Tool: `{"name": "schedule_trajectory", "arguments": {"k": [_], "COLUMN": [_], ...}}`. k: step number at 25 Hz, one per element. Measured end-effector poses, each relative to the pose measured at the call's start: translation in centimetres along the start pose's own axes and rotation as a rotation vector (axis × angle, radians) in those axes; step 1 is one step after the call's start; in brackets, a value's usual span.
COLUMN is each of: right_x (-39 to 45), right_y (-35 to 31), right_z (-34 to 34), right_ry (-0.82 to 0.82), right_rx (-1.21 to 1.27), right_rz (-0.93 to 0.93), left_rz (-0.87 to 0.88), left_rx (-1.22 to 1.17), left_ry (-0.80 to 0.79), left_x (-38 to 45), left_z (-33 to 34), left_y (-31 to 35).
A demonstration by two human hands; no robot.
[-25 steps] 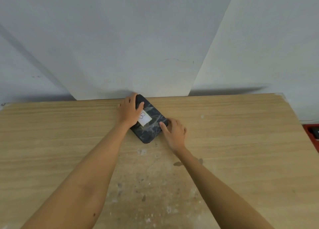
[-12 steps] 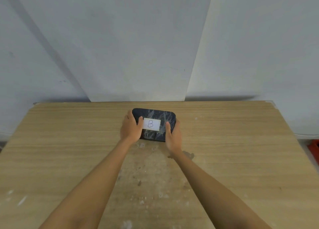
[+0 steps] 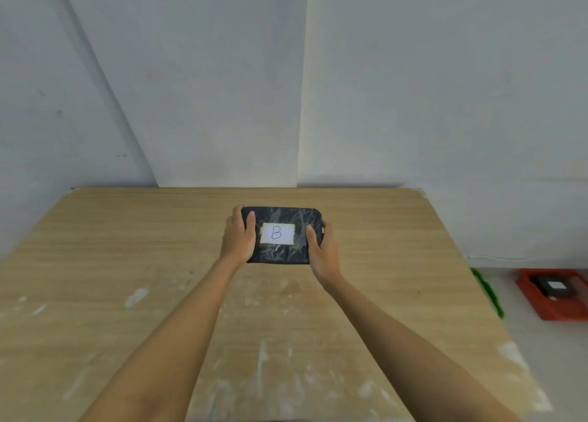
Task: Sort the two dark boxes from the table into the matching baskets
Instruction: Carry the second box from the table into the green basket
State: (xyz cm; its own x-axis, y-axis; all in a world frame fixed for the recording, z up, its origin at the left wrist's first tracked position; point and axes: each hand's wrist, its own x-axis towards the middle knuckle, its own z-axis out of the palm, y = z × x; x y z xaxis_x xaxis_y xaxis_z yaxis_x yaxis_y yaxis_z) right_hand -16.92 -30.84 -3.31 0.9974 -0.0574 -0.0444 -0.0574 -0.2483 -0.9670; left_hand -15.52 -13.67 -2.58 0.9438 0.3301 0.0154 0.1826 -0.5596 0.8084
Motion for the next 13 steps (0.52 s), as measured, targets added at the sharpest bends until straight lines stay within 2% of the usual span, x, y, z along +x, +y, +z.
{"name": "schedule_trajectory", "arguments": {"k": [9, 13], "right_x": [-6.0, -5.7], "right_y": [3.7, 6.1], "right_z": [-16.1, -25.7], "right_ry": [0.137, 0.217], "right_rx": [-0.031, -0.012], "right_rz": [0.047, 0.063], "left_rz": [0.080, 0.125], "left_rx": [-0.082, -0.087], "left_ry": [-0.124, -0.190], "left_x": [-9.9, -11.9], "left_z": [10.2, 18.3], "left_y": [8.7, 14.6]}}
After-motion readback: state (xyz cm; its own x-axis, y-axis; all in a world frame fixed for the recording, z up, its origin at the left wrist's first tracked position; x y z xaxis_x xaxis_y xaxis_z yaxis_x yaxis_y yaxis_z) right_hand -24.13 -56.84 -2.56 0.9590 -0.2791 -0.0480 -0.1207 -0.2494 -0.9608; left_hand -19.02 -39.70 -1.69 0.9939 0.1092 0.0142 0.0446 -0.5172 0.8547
